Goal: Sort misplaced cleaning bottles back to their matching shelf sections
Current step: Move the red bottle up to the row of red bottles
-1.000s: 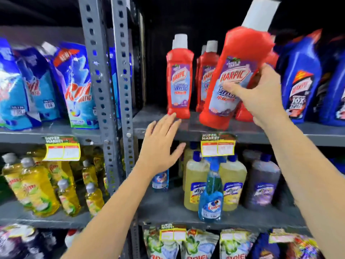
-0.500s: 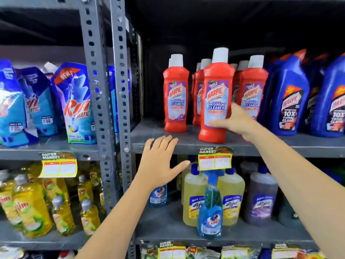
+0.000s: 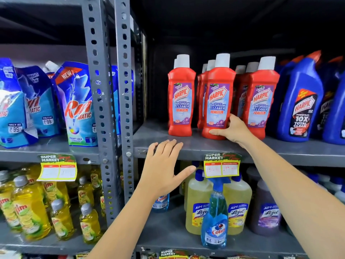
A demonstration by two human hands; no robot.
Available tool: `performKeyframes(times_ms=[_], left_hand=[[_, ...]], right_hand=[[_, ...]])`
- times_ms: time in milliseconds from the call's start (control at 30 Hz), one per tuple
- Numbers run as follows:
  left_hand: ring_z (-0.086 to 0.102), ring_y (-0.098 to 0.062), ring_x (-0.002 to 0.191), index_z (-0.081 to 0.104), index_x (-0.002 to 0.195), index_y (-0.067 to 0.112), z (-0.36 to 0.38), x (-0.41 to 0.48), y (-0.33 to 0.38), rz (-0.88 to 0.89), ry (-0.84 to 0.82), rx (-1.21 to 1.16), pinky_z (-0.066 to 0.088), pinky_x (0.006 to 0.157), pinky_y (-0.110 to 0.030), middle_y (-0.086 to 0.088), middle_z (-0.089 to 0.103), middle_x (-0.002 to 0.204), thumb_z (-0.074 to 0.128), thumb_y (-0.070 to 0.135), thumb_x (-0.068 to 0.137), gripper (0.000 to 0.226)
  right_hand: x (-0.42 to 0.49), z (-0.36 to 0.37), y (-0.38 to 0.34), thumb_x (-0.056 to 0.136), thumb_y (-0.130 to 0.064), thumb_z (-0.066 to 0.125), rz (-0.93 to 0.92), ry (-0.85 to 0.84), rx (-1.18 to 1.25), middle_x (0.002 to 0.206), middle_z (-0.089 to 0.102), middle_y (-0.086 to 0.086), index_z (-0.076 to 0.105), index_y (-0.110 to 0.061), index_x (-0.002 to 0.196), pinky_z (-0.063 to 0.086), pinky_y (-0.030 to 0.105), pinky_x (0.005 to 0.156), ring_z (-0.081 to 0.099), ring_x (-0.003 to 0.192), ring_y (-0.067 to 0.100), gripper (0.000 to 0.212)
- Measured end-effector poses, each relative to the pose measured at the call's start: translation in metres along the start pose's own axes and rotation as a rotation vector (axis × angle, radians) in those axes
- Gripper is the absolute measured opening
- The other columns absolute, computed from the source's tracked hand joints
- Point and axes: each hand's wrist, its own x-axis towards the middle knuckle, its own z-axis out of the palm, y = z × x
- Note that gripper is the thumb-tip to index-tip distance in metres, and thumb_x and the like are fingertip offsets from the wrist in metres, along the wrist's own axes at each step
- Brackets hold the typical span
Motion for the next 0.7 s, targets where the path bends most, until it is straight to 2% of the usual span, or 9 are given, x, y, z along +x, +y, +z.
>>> performKeyframes(times_ms=[200,367,533,700], left_hand=[[0.043,-0.025,0.134,0.053,0.14,0.013,0.001,0.0,-0.001,-0.01,-0.008,0.002,0.026,0.111,-0.047,-0.007,0.053,0.143,0.016,0.075,0.095,0.085],[0.044,-0.026,0.133,0.054,0.138,0.013,0.002,0.0,0.001,-0.02,0.006,0.012,0.027,0.11,-0.046,-0.006,0.055,0.141,0.016,0.075,0.096,0.084],[0.044,-0.025,0.132,0.054,0.138,0.013,0.003,0.0,0.003,-0.025,0.007,0.008,0.027,0.11,-0.046,-0.006,0.055,0.14,0.017,0.074,0.096,0.083],[0.043,-0.024,0.132,0.053,0.14,0.014,0.002,0.0,0.003,-0.035,-0.004,0.009,0.024,0.111,-0.044,-0.005,0.054,0.141,0.014,0.073,0.097,0.083]], right_hand=[[0.022,0.002,0.008,0.061,-0.027,0.092,0.007,-0.053,0.028,0.131,0.064,0.004,0.051,-0.017,0.133,0.047,0.044,0.106,0.062,0.116,0.021,0.084],[0.026,0.003,0.011,0.074,-0.014,0.083,0.008,-0.127,0.096,0.134,0.062,0.007,0.049,-0.013,0.138,0.044,0.045,0.109,0.059,0.121,0.021,0.073],[0.028,0.001,0.012,0.079,-0.01,0.078,0.036,-0.178,0.148,0.14,0.057,0.008,0.044,-0.012,0.141,0.041,0.046,0.112,0.053,0.128,0.023,0.07],[0.028,0.003,0.015,0.081,-0.005,0.075,0.025,-0.183,0.179,0.139,0.057,0.008,0.044,-0.01,0.14,0.043,0.037,0.108,0.055,0.123,0.02,0.068]])
